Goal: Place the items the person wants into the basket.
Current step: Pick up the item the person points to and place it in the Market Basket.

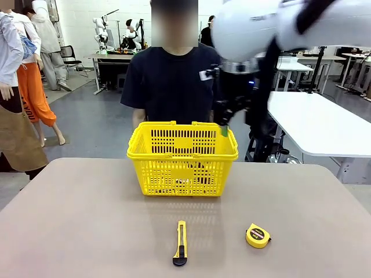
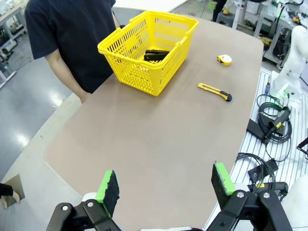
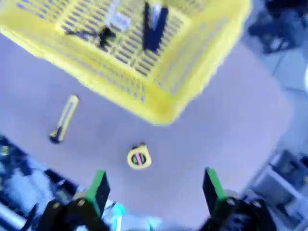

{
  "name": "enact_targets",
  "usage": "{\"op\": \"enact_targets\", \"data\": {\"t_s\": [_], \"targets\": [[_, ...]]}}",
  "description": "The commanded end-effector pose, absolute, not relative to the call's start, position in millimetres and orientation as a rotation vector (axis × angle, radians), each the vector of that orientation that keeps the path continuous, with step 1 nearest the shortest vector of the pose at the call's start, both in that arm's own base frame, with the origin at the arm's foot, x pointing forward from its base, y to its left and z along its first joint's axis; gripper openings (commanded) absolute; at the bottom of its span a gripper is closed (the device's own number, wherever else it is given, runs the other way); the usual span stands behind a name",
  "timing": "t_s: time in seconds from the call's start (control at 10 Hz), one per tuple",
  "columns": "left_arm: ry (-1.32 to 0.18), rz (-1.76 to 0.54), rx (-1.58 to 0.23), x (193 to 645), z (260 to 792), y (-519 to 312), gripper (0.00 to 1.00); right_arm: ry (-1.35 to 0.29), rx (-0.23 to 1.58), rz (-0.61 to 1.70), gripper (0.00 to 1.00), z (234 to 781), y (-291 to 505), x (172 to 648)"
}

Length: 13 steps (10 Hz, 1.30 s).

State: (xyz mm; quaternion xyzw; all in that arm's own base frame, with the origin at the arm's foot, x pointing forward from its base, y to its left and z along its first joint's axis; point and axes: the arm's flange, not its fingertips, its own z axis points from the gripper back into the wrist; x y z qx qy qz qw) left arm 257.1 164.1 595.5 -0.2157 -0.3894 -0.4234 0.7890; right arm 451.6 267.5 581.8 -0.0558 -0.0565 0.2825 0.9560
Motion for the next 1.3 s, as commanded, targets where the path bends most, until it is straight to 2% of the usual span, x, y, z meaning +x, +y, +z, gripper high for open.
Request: {"op": "enact_targets", "data": {"t_s": [0.0,0.4,1.2], "targets": [[-0.834,-0.91,-0.461,258,596,164,1.0,-0.219,-0.047,0.495,1.0,558,212,396],[-0.834,-0.91,-0.461,258,596,164,1.0,-0.235,0.039,0.463,1.0,555,169,373],[-0.834,-0.91,-0.461,258,596,164,1.0,-0.226,0.003,0.439,1.0,561,168,372]]}}
